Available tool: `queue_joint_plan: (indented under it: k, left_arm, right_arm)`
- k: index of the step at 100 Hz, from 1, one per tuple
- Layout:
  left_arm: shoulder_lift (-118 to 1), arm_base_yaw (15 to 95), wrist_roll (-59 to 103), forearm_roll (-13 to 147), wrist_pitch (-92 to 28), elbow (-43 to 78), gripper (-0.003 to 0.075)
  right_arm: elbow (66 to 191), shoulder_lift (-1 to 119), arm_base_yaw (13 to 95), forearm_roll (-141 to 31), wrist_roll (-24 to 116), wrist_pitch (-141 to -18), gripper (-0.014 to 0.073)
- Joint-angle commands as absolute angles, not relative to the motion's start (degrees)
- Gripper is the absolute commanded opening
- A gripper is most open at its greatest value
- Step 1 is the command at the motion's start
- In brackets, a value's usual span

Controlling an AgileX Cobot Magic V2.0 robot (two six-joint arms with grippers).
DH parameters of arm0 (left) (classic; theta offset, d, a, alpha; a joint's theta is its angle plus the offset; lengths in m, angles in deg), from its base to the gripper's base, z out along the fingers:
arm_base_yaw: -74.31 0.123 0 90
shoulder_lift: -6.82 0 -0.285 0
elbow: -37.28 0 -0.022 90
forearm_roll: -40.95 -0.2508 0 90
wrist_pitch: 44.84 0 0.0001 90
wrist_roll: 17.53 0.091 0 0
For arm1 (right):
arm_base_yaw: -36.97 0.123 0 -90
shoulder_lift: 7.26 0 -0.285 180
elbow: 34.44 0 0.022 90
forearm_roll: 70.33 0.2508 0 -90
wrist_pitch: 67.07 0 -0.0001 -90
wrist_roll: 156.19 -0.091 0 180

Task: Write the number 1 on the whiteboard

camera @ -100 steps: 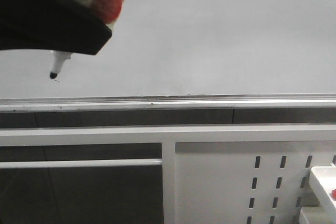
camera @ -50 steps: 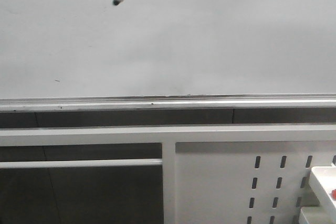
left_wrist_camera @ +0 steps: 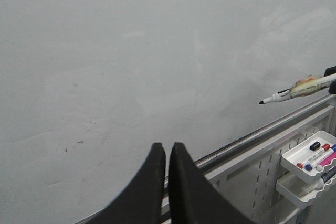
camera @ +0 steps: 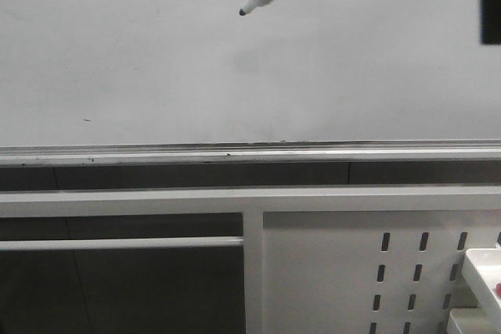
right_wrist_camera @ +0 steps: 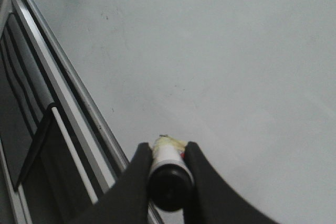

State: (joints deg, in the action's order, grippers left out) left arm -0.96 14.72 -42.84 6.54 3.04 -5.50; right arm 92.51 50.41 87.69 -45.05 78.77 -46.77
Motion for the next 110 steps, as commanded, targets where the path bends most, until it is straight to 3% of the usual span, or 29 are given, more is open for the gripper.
queue_joint_plan:
  k: [1,110]
  left_arm:
    - [-1.9,14.9,-43.5,4.9,-1.5,-4.5,-0.002]
    - [-1.9,14.9,-43.5,4.0,-2.1,-4.5,-0.002]
  right_arm:
    - [94.1,52.2,87.6,-46.4,79.7,-36.5,-0.0071]
    - [95.3,64.4,84.5,-43.7,81.7,-20.4,-0.0071]
